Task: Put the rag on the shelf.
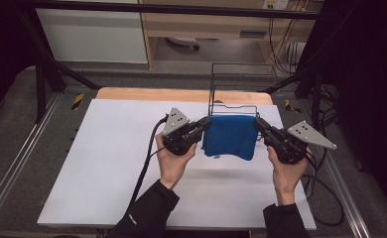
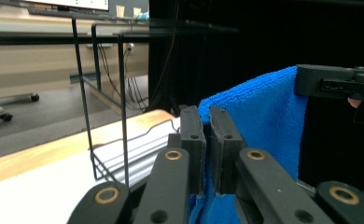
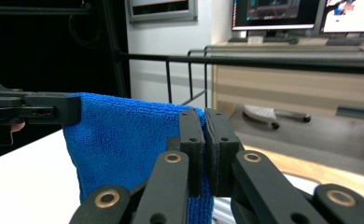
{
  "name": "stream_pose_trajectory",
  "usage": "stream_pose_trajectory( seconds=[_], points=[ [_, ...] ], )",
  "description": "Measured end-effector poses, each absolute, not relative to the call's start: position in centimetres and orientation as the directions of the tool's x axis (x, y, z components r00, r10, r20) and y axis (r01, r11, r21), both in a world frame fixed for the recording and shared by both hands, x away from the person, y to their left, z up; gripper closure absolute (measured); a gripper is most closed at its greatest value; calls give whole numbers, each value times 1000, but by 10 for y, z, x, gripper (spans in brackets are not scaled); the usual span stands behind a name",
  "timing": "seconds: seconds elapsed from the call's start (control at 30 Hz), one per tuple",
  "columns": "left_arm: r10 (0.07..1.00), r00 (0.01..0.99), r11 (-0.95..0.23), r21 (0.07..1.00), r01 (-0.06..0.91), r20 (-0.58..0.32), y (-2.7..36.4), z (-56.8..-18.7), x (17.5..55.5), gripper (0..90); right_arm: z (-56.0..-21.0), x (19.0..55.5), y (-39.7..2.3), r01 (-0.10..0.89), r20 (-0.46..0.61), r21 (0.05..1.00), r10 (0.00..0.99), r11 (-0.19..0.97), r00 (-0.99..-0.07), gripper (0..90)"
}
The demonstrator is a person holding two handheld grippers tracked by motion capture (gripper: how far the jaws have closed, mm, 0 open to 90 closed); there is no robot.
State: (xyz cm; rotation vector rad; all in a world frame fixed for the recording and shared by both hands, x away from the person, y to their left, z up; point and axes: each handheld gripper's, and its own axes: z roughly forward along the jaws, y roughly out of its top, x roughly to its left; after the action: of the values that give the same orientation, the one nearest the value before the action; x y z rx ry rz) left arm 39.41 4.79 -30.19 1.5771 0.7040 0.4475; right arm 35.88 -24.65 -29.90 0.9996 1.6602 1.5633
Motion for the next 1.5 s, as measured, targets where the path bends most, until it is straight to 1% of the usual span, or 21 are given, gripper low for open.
stream_pose_trajectory(
  seconds=[0.23, 0.7, 1.1, 1.5],
  points=[
    [673, 733, -13, 990, 139, -94, 42, -286, 398, 855, -284, 358, -248, 52, 38, 999, 877, -15, -480, 870],
    [668, 735, 48, 992, 114, -117, 32, -261, 415, 855, -258, 363, -252, -11, 36, 999, 891, -46, -453, 870],
    [666, 735, 95, 992, 84, -126, 23, -238, 426, 854, -232, 373, -256, -62, 17, 997, 907, -48, -421, 870],
    [680, 726, 108, 993, 40, -104, 10, -216, 438, 855, -213, 385, -262, -103, 31, 992, 916, -79, -400, 870]
  ],
)
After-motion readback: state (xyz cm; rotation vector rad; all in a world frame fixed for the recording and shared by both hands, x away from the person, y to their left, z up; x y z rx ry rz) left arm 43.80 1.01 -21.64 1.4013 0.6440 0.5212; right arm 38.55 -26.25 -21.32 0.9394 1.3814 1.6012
